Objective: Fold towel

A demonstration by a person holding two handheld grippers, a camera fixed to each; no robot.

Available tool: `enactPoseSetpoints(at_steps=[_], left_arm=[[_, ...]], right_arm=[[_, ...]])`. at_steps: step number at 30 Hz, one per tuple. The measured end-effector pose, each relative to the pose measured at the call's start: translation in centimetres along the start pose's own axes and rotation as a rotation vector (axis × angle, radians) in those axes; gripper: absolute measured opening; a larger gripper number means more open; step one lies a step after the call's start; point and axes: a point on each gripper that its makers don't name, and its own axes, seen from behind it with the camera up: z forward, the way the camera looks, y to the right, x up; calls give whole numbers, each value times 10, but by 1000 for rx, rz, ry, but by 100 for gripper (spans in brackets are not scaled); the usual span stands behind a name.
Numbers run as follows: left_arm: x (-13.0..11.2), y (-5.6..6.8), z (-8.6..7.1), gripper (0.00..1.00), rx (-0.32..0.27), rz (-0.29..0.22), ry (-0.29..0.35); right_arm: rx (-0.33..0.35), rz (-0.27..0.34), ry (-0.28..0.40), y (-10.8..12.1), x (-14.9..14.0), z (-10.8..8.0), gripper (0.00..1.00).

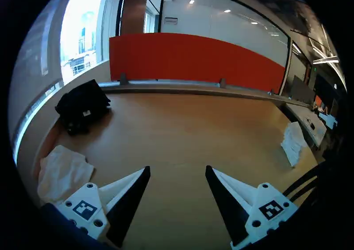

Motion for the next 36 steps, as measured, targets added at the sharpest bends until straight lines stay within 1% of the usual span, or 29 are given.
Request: enactPoseSetpoints(at_steps=[3,9,12,15,21,24,29,36], left_arm=[[19,-4,-1,92,10,1,54],[66,-13,-11,92,32,2,205],[81,-18,-15,92,49,2,252],[89,-22,-15,92,57,0,272],[100,-23,-16,93,59,7,304],[105,-25,-18,93,61,7,321],[114,-30,-22,92,69,-11,360],[127,-36,-28,92,74,-18,412]], right_arm=[[13,-6,48,-12,17,-1,94],[26,-15,123,-36,47,-2,94],[24,-22,154,-47,59,-1,94],[26,-21,175,-59,67,0,94],[54,-7,181,-87,71,4,94],[59,1,187,-97,74,7,94],[73,6,193,-115,77,9,94],[88,-10,194,-133,84,13,94]])
